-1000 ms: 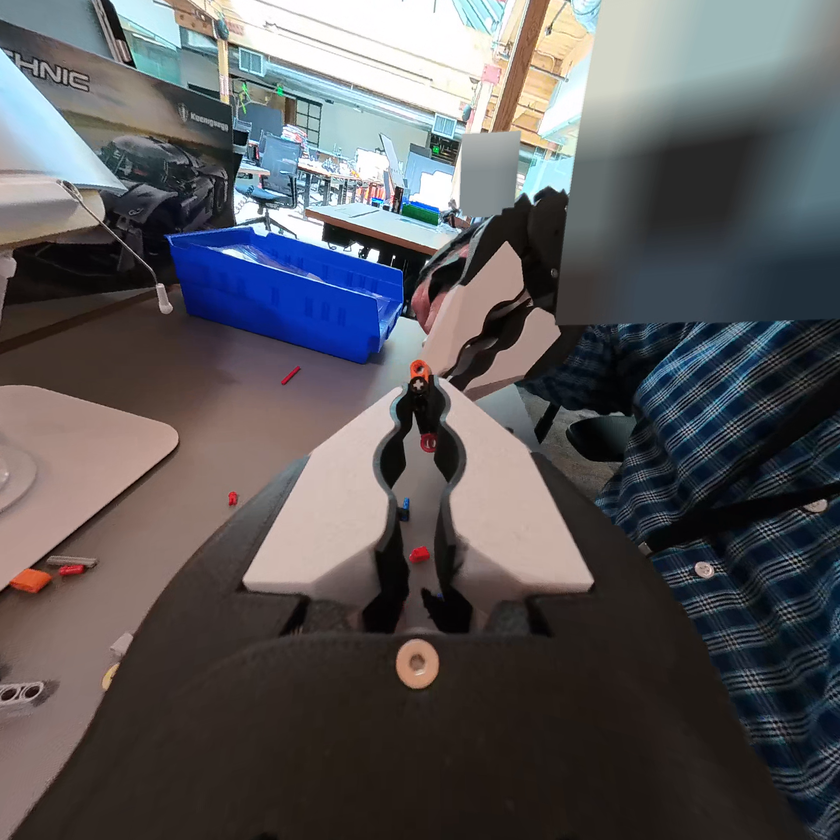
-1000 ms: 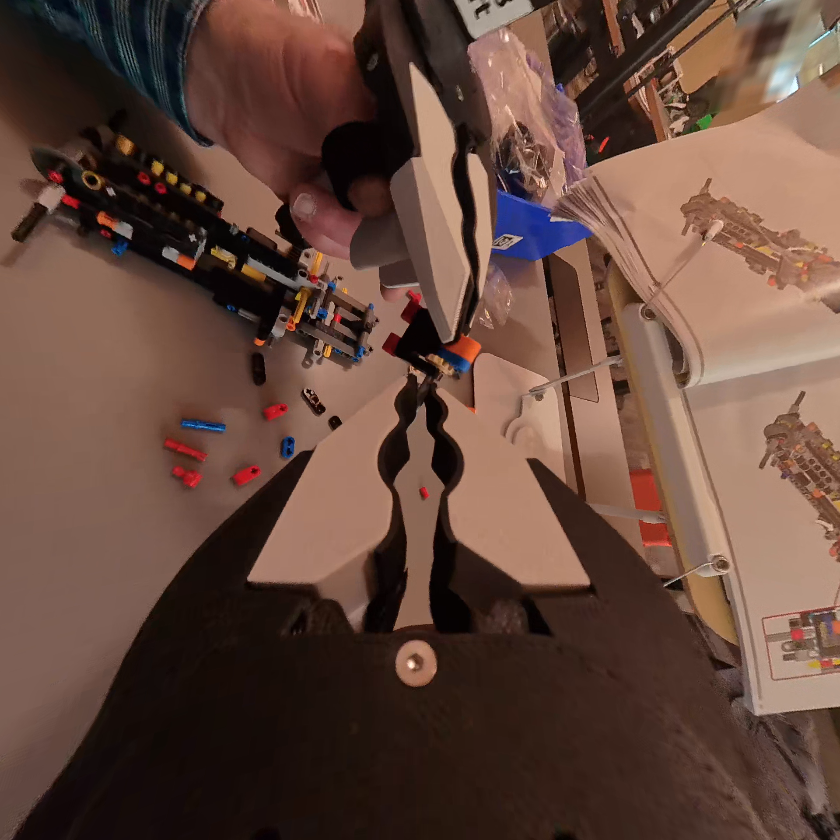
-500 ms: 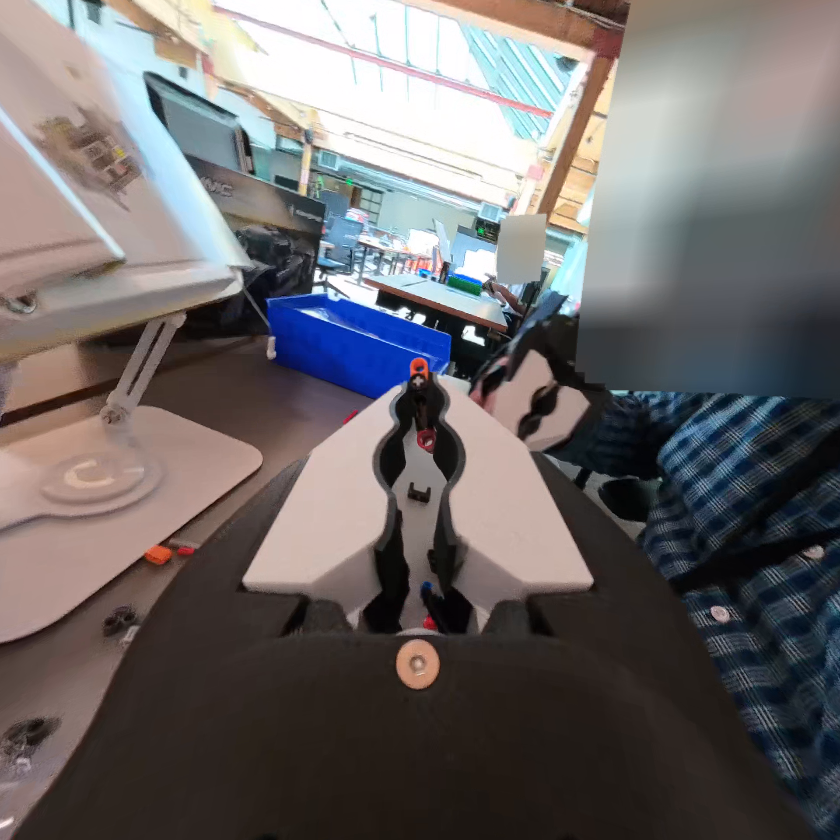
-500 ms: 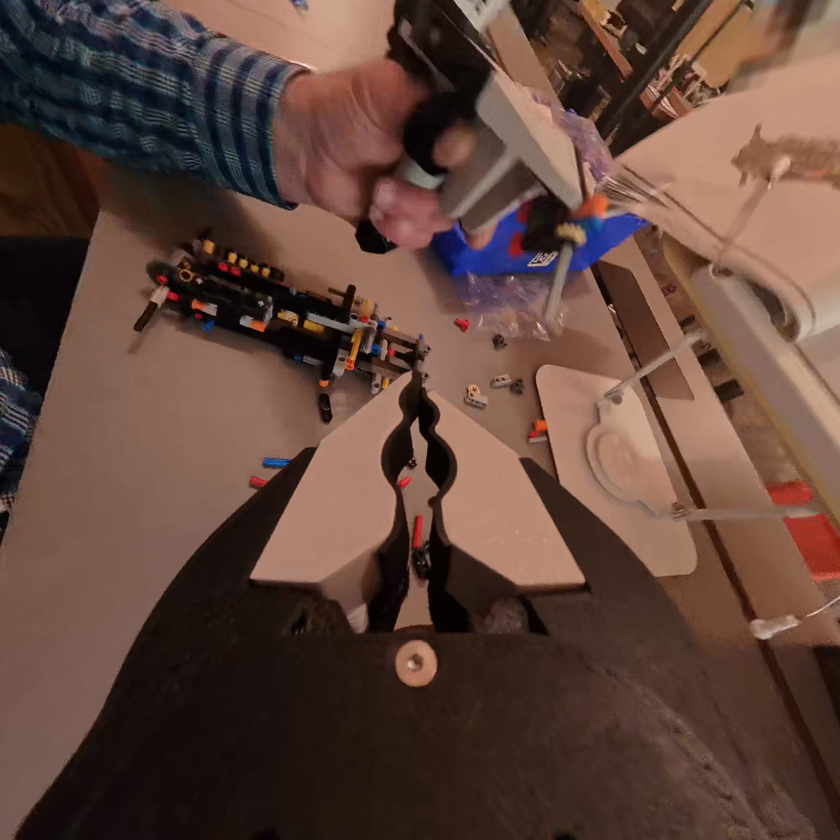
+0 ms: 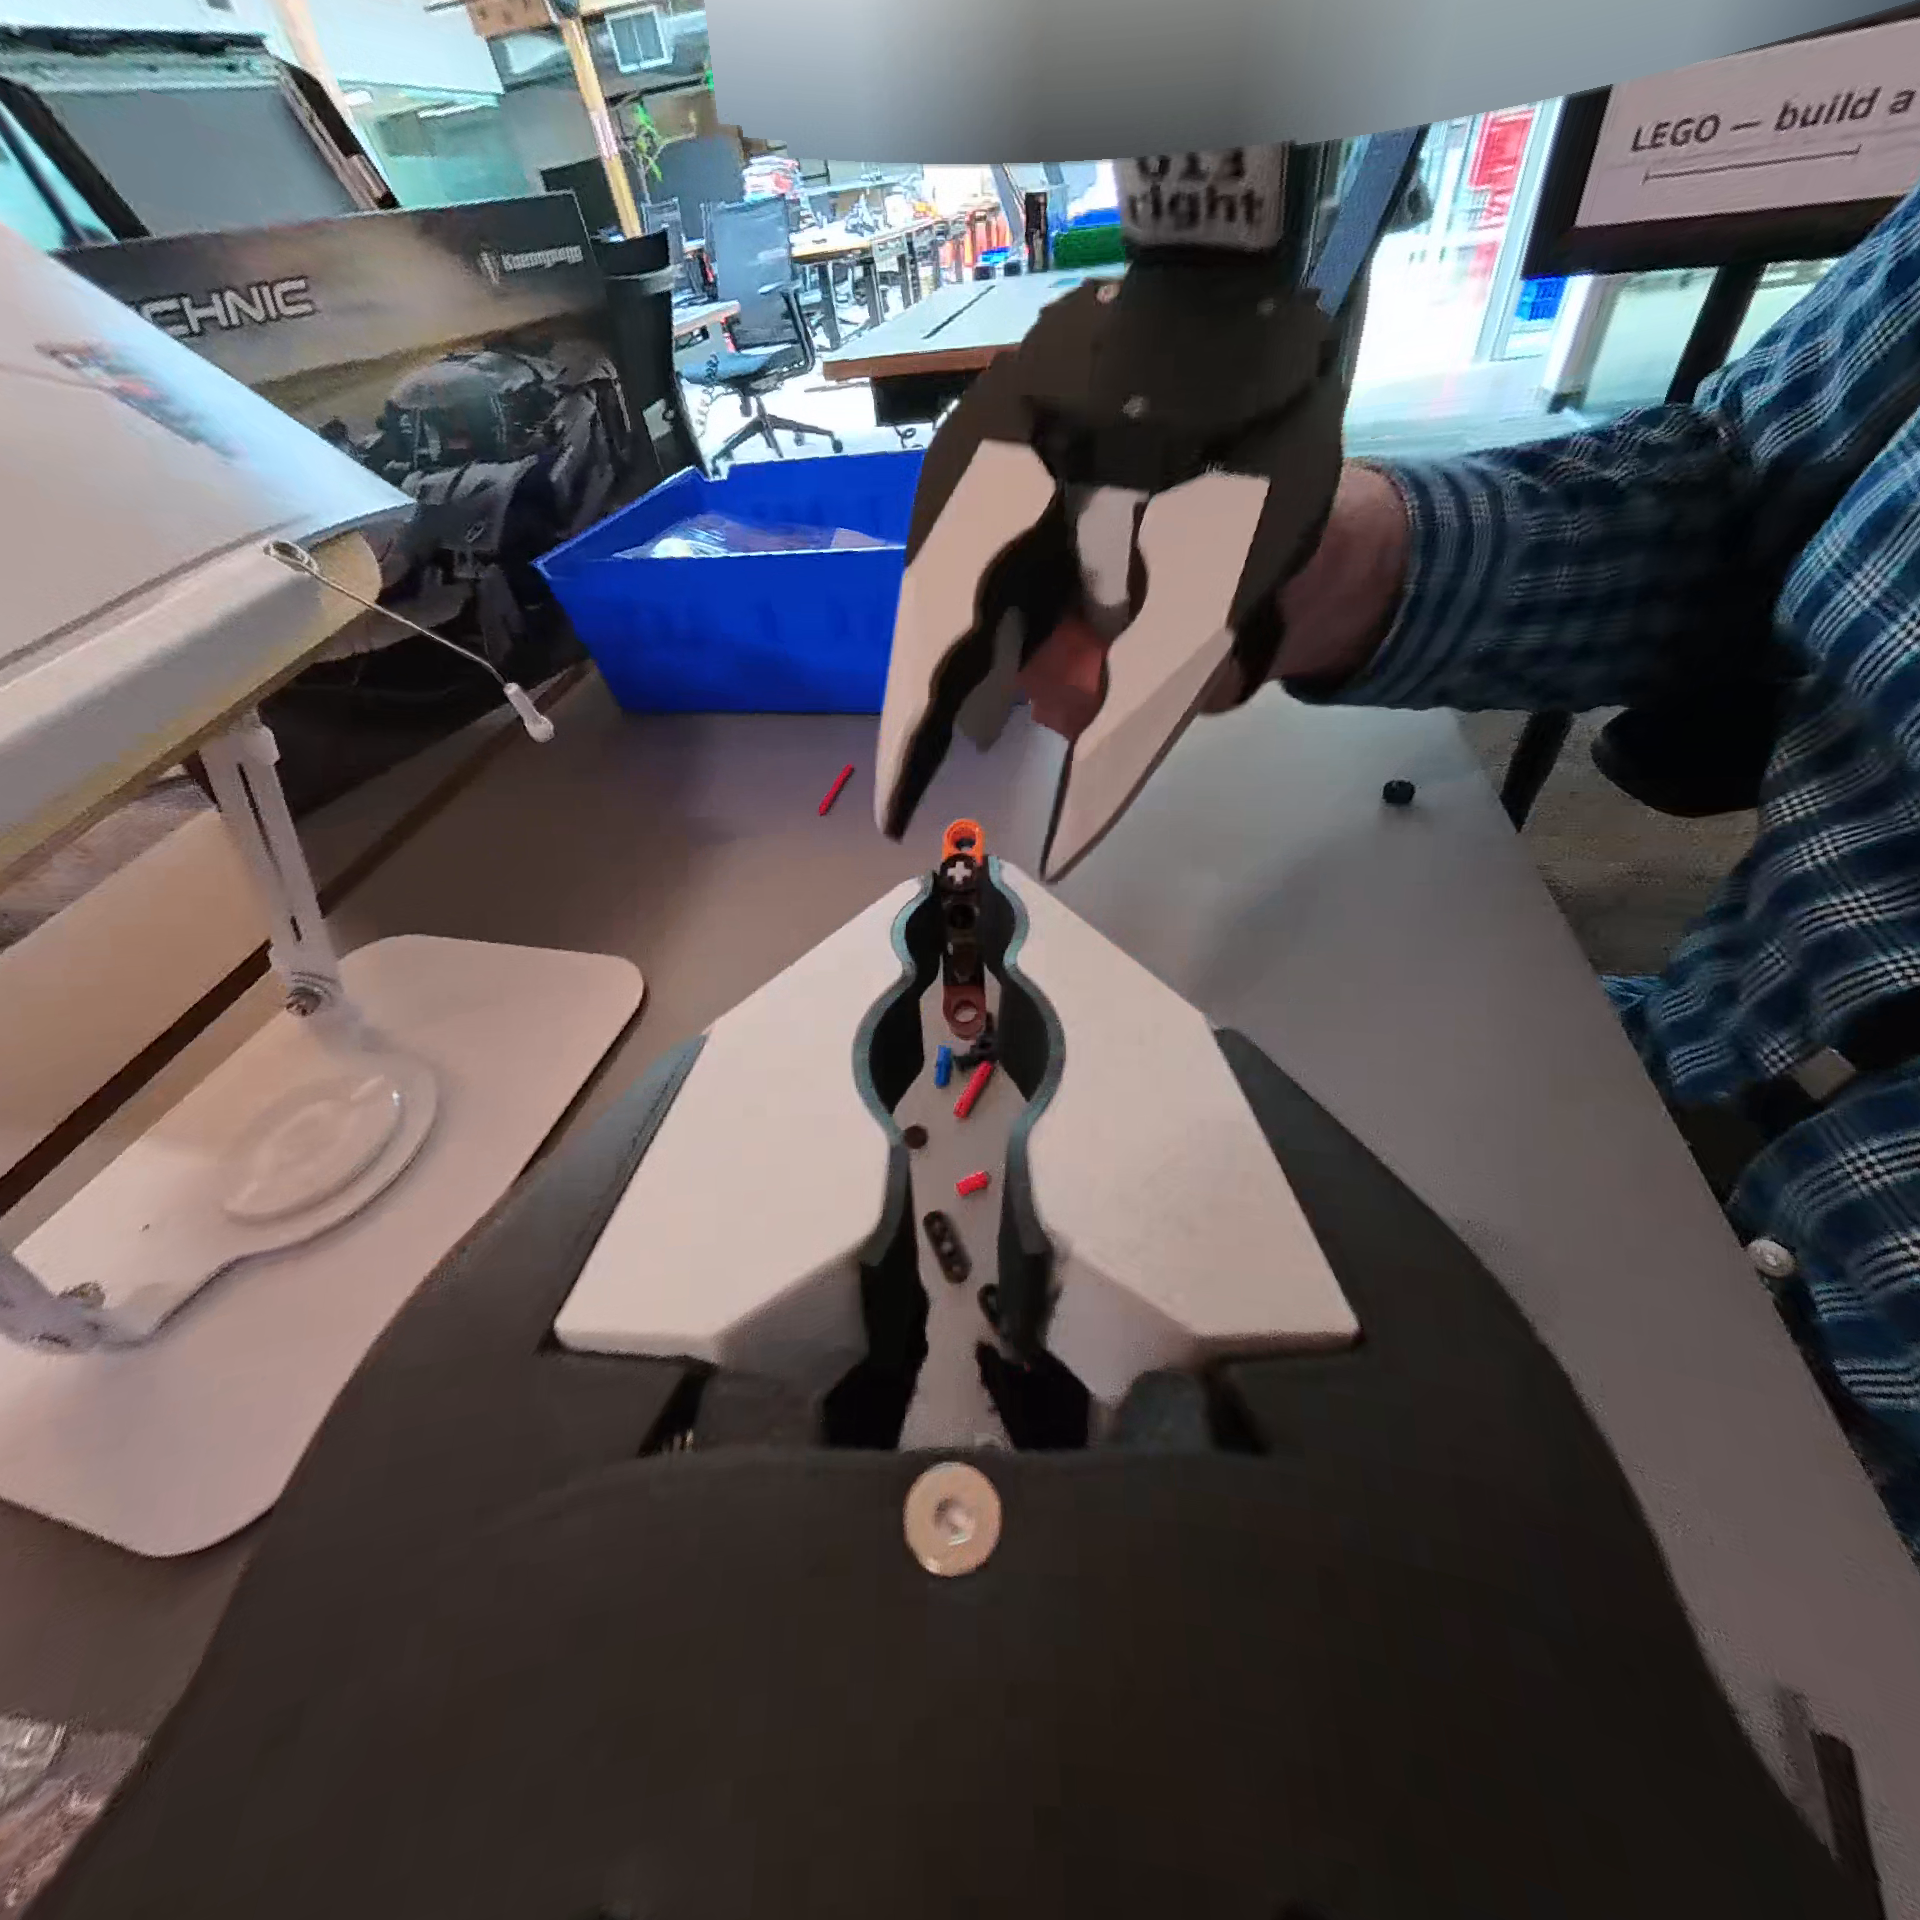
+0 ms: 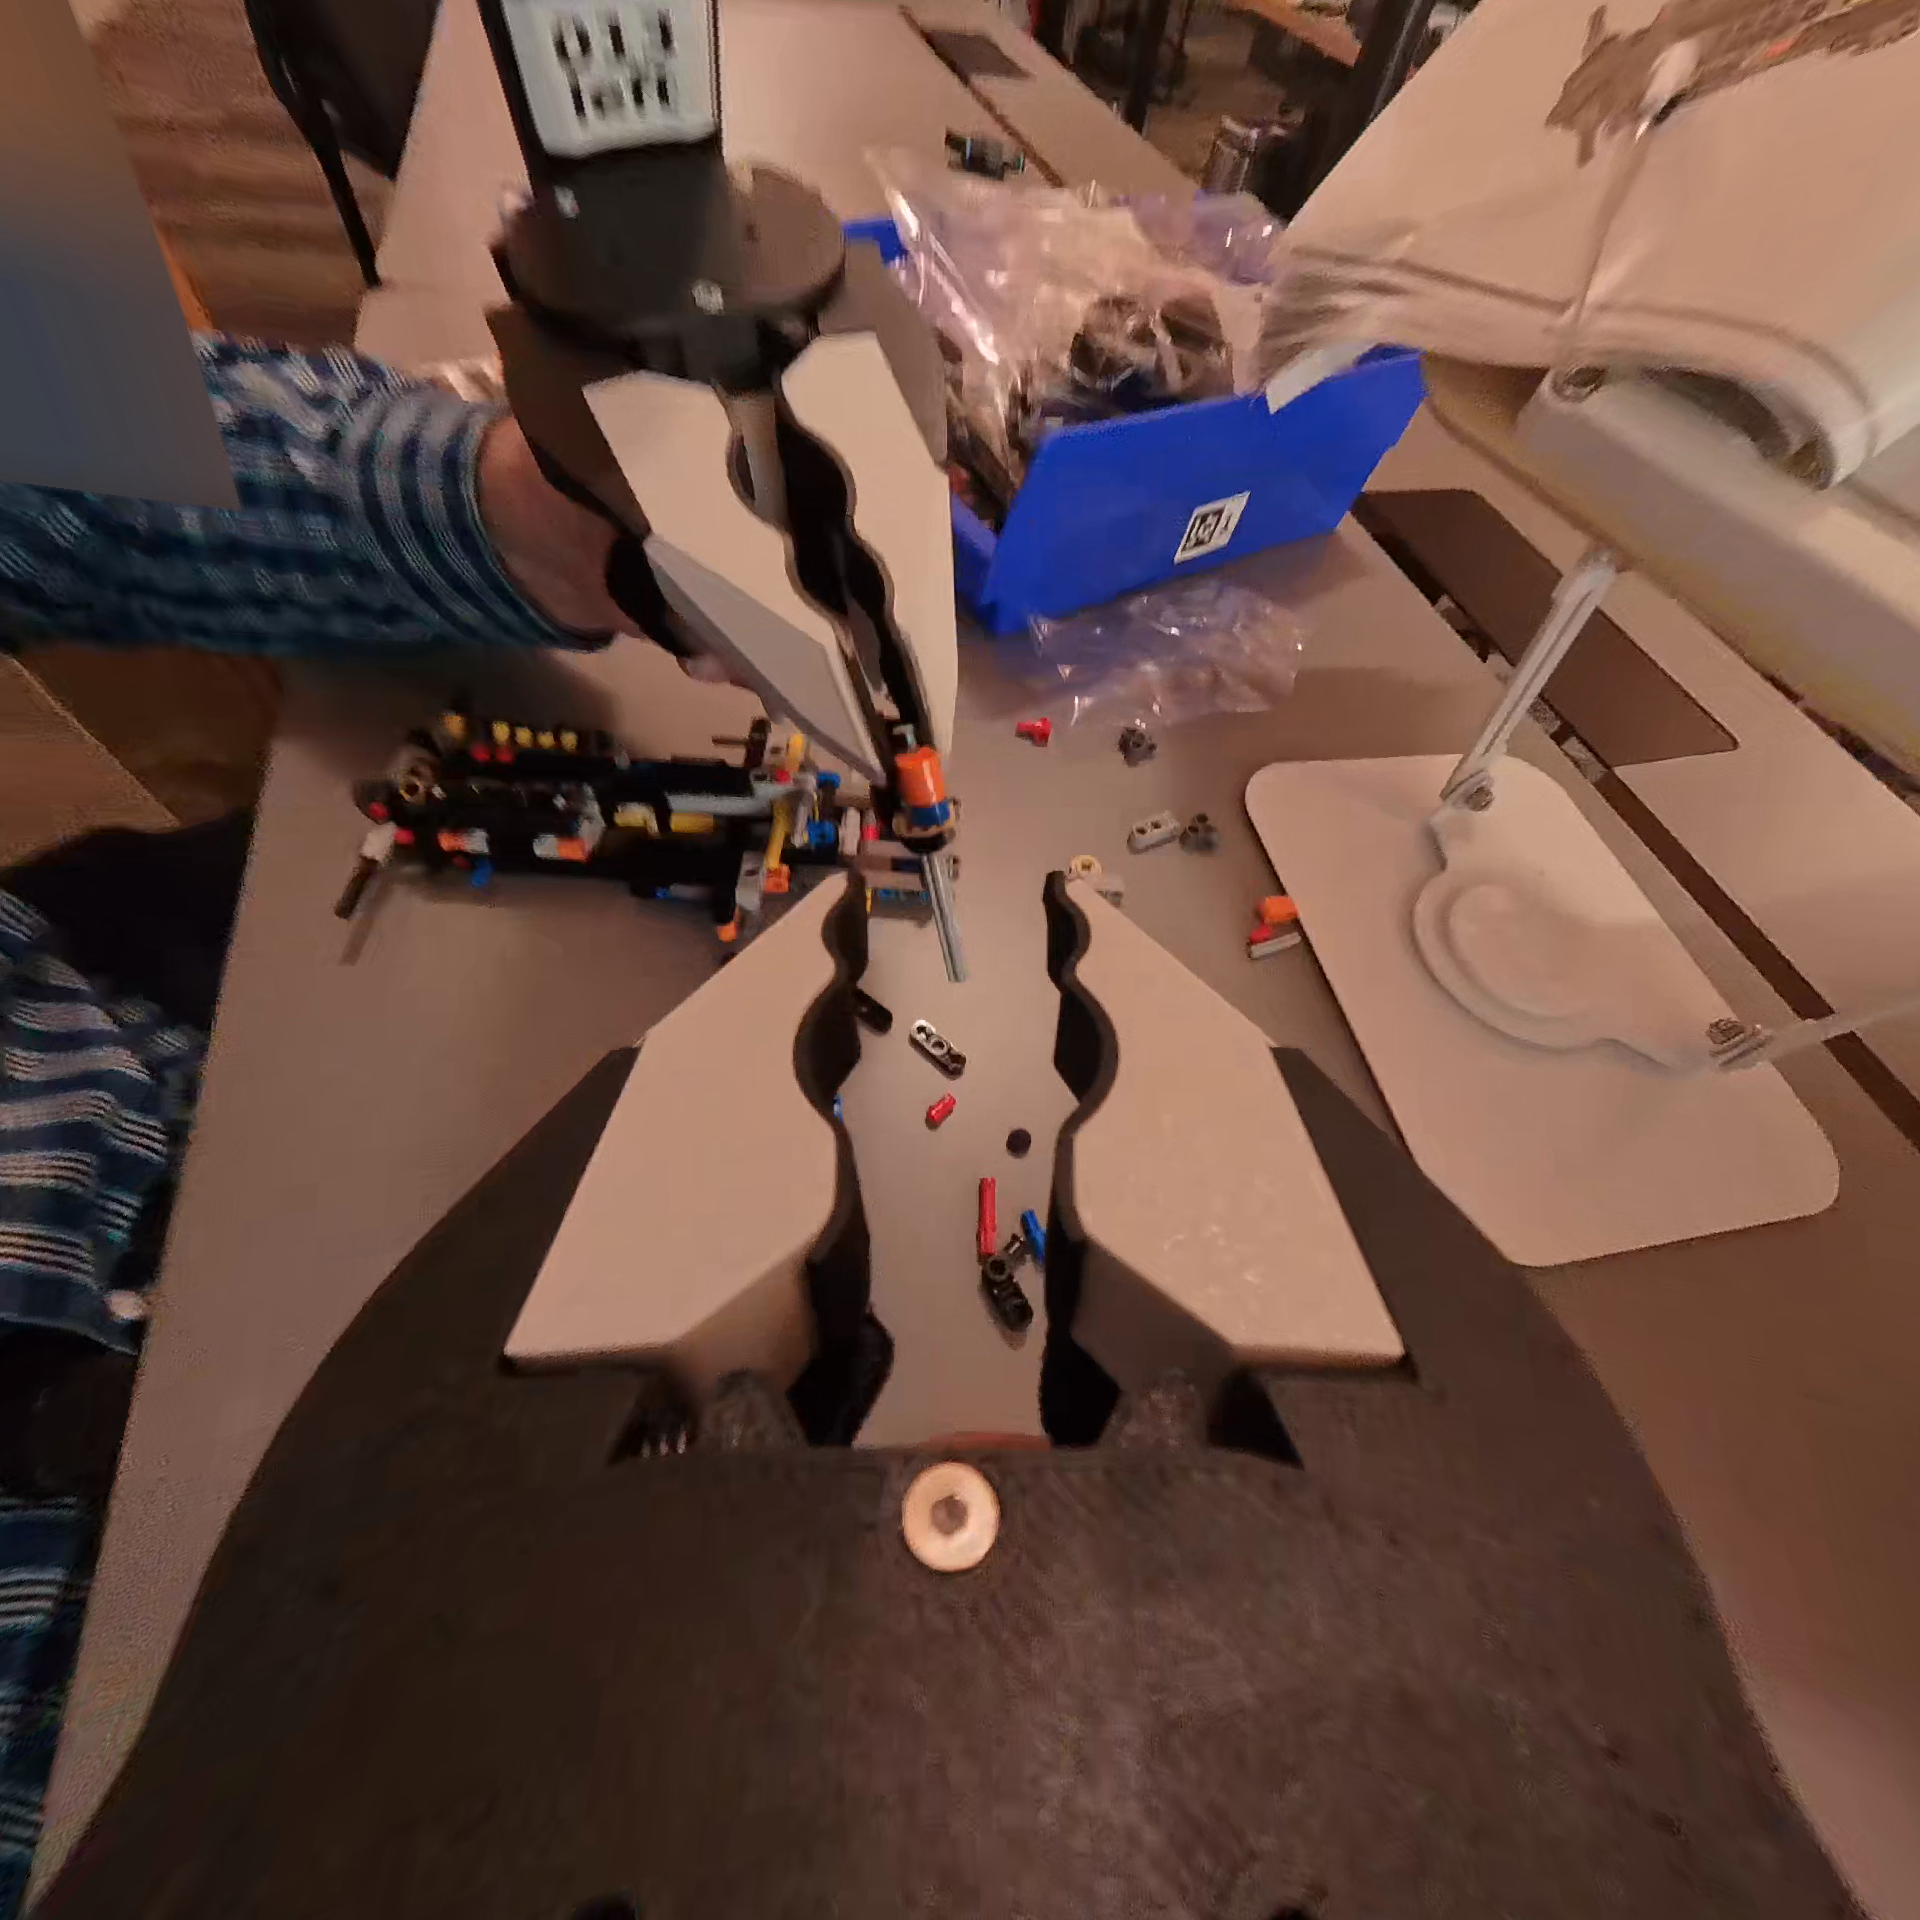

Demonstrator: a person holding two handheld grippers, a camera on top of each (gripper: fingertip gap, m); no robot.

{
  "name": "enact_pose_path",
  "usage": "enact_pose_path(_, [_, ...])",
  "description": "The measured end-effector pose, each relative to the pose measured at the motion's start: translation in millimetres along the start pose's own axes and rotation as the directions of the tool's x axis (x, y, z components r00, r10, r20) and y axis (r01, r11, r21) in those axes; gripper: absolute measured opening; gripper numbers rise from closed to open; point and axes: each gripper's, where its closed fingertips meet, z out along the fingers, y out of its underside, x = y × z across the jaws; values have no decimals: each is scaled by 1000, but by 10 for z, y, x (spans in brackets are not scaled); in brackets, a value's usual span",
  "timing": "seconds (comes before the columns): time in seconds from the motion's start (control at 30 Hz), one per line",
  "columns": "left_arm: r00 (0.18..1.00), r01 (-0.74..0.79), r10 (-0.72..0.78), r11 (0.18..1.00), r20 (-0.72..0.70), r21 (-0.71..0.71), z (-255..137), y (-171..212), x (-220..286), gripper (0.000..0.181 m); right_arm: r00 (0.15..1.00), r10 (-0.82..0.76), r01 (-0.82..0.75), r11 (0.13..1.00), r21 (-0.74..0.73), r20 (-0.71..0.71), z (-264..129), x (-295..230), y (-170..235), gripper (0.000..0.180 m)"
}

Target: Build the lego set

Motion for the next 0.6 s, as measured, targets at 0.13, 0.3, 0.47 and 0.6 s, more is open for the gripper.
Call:
enact_pose_path(0.13, [1000,-11,11,1000,-17,6,26,-10,66,5,996,-92,92,996,-4,11,121,-100,36,3])
enact_pose_path(0.3, [999,-30,30,999,-33,11,13,-26,108,9,978,-205,205,979,-10,-47,111,-94,20,0])
enact_pose_path(0.47, [995,-100,100,993,-2,-65,42,77,111,5,928,-360,349,930,-117,-90,135,-93,121,1])
enact_pose_path(0.6, [996,-92,92,993,-11,-71,42,54,128,5,957,-287,285,957,-48,-52,26,-102,18,13])
